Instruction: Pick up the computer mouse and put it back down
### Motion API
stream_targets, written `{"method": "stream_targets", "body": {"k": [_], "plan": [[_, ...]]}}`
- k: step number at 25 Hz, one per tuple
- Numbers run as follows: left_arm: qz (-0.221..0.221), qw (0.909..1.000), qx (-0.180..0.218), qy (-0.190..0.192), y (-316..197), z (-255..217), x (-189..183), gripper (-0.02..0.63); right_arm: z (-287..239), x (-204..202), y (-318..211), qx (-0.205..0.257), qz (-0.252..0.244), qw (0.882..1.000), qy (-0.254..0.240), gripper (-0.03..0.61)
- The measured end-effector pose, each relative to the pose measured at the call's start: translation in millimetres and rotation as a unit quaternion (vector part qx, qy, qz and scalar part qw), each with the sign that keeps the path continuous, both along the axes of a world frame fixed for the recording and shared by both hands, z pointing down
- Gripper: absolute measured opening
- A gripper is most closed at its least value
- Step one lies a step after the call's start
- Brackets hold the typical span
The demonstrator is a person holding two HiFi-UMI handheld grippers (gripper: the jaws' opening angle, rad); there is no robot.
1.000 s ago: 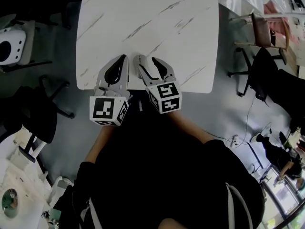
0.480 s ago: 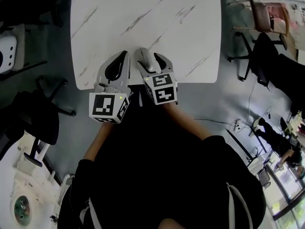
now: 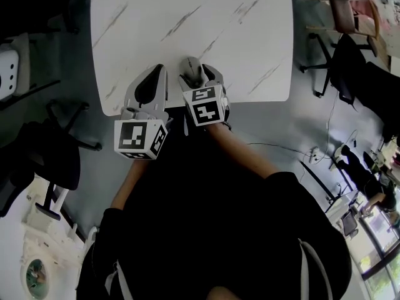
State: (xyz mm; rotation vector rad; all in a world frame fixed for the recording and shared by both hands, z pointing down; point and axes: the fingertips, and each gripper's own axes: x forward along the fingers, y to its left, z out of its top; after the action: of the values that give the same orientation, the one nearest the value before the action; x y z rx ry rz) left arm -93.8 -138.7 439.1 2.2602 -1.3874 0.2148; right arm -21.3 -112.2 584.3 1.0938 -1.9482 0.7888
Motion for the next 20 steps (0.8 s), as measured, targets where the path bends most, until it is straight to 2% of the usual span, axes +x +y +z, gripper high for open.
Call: {"method": "stream_targets", "body": {"k": [9, 20], "plan": [[-0.009, 0.9999, -0.009, 0.011, 3, 6, -8, 0.006, 15, 1, 1, -0.012, 0.008, 0.999, 0.038, 0.258], [-0.017, 0.9995, -0.010, 0.024, -1, 5, -8, 0.006, 15, 3, -1, -0.010, 0.018, 0.999, 0.032, 0.258]]}}
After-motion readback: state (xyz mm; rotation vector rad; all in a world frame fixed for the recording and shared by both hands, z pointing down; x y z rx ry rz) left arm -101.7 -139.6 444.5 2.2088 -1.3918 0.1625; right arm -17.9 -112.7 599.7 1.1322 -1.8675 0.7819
